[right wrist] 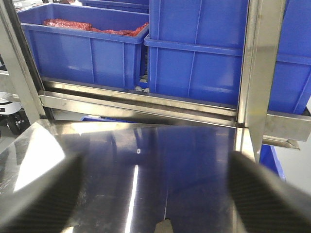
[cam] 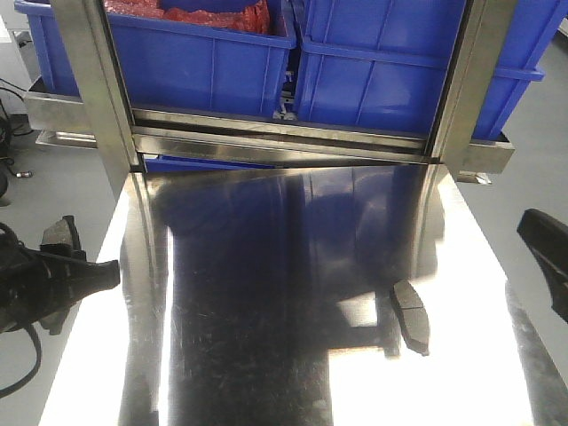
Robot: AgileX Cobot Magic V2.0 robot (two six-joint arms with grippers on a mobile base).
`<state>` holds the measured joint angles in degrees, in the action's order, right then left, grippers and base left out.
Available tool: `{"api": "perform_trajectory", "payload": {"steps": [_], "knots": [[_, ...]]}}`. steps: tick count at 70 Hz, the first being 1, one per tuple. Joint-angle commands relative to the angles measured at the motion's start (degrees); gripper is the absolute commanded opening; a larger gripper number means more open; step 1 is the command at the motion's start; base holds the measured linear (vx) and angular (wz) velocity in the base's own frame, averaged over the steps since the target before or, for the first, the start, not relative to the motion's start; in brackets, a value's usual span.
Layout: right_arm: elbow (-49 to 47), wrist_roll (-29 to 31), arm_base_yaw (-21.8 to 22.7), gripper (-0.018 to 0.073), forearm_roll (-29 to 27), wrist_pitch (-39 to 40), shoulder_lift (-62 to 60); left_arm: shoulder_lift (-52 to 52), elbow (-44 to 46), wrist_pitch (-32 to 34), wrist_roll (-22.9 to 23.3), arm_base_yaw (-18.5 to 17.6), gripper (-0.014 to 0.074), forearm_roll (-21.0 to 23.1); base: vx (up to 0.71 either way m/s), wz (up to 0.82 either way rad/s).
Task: Move and align brake pads A on conveyor
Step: 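Lower the right gripper over the other brake pad and close on it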
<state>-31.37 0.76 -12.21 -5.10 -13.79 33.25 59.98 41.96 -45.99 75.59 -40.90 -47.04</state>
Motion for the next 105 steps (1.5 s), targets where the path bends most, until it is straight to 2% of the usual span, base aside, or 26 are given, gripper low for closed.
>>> {"api": "perform_trajectory", "payload": {"steps": [1,14,21,36,52,66,84,92,105], "knots": [[-1.6,0.4,0.2,0.0728,0.4,4.5,0.1,-0.9,1.5,1.3,0.5,-0.3,0.0216,-2.9,0.0,0.0],[-1.8,0.3,0.2,0.0706,0.2,4.6,0.3,-0.9,1.5,1.3,0.5,-0.3,0.0216,-2.9,0.0,0.0],[-4.4,-0.2,0.2,0.0681,0.2,1.1,3.4,-0.9,1.5,1.3,0.5,-0.3,0.0216,-2.9,0.0,0.0],[-16.3,-1.6,0.2,0.0668,0.3,-12.3,20.8,-0.9,1.5,1.3,0.5,-0.3,0.0216,-2.9,0.0,0.0],[-24.1,-2.1,0.2,0.0662,0.3,-15.1,39.0,-0.9,1.5,1.3,0.5,-0.3,0.0216,-2.9,0.0,0.0],[-28.9,-6.1,-0.4,0.0659,2.7,-18.1,49.9,-0.9,1.5,1.3,0.5,-0.3,0.0216,-2.9,0.0,0.0],[-31.5,-18.7,-5.7,0.0654,14.2,-18.9,57.8,-0.9,1.5,1.3,0.5,-0.3,0.0216,-2.9,0.0,0.0],[-31.5,-21.0,-5.8,0.0652,14.4,-20.0,60.8,-0.9,1.5,1.3,0.5,-0.3,0.0216,-2.9,0.0,0.0],[-31.5,-21.0,-5.6,0.0648,14.0,-19.7,64.3,-0.9,1.5,1.3,0.5,-0.3,0.0216,-2.9,0.0,0.0]]}}
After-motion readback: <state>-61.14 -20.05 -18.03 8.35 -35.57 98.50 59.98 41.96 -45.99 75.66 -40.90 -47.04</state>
